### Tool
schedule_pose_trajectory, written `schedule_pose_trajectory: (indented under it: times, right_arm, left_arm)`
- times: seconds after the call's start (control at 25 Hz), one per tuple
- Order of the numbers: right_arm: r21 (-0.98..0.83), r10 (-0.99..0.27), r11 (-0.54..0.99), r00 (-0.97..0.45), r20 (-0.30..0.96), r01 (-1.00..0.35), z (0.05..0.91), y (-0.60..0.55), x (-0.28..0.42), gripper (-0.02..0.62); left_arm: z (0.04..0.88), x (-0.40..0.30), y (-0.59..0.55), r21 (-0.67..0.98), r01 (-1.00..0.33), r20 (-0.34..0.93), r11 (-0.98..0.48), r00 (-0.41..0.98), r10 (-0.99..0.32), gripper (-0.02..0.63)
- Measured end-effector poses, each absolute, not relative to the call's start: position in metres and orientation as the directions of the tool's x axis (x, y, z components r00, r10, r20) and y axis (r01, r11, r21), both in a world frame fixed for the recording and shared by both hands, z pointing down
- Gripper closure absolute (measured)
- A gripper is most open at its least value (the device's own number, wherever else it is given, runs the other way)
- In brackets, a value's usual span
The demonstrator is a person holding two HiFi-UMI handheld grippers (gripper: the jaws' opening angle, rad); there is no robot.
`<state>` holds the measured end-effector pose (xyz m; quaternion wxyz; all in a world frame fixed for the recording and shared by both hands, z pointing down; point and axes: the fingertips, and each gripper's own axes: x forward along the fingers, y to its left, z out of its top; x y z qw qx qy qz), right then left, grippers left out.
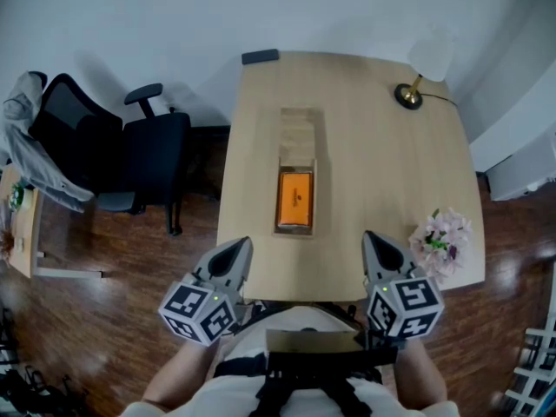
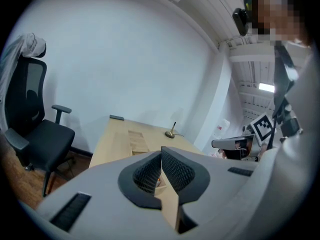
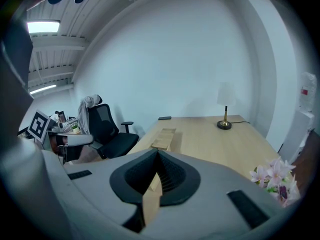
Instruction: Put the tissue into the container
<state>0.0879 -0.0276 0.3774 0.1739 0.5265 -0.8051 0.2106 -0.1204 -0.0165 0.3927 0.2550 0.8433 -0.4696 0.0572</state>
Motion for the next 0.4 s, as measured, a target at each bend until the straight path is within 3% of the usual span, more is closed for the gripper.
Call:
schedule_pose_trajectory:
  times: [0.4]
  right_arm:
    - [-0.147,-0.772,0.358,-0.381,0.509,-0.922,0.3790,-0.0283,0.0876,0.594]
  left_arm:
    - [0.3913,-0.1222,-0.0186,0.372,-0.822,0.336,-0.432,0.553,-0.763,0.606]
